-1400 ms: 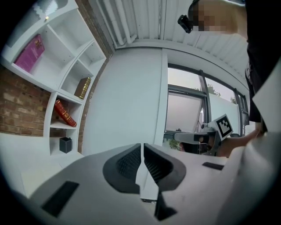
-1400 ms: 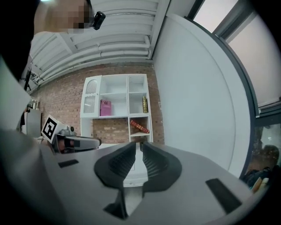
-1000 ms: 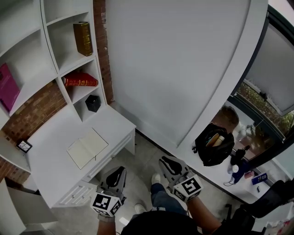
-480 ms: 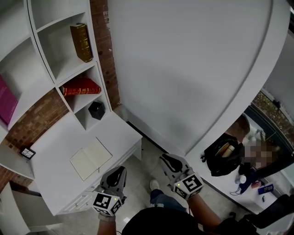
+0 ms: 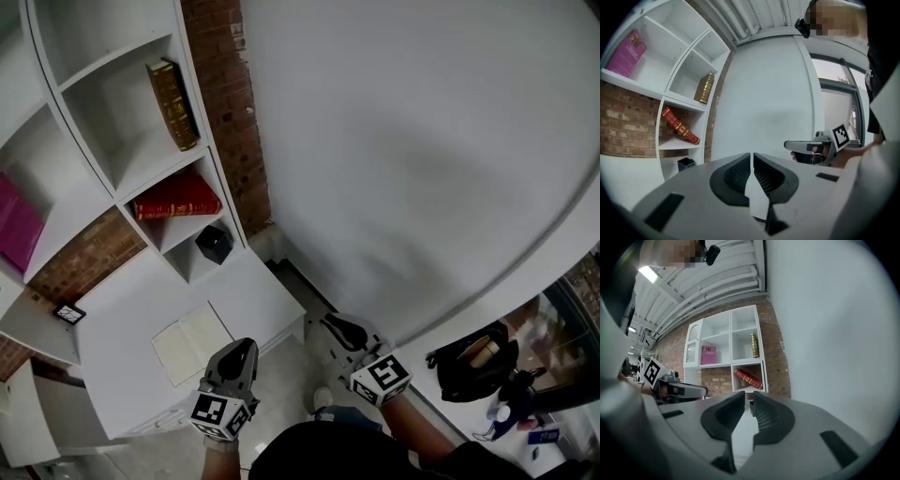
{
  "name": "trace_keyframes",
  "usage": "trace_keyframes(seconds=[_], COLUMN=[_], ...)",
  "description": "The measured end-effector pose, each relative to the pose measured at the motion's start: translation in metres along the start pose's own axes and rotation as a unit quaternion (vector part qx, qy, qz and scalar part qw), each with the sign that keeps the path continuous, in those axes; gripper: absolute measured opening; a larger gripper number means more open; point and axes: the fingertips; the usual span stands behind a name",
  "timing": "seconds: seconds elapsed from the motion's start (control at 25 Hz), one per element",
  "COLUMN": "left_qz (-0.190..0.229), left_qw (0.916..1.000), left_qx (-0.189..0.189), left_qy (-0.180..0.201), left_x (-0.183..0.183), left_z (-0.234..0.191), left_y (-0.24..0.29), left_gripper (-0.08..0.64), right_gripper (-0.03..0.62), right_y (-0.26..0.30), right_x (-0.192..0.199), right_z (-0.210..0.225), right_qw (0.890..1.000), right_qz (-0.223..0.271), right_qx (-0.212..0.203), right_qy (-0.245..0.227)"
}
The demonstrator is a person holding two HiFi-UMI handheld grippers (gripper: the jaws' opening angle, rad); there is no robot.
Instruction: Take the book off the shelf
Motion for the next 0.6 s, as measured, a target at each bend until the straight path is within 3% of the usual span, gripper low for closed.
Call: trace_keyframes(seconds=[0.28,0.6], left_qz=[0.010,0.022], left_qw=[0.9977,0.9925], left_qx=[-0.066,-0.118], left_qy=[-0.012,-0.019], left_x=[-0.026,-0.051], left_z=[-0.021,-0.050], left_y=[0.029,0.043], left_gripper=[0.011,0.011], right_gripper=[0.058,0.058], right_y=[0.038,0.069], right_x=[-0.020,-0.053], right_z=[0.034,0.058], right_qw=[0.999,0.999], right_qz=[-0.003,0.001], right_qx=[-0.042,-0.048], right_qy=[-0.009,-0.005])
Point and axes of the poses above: the fingertips, and each gripper's own axes: y forward along the fingers, z to its right, x out of its underside, and after that the axes turned 15 degrees about -z, right-handed
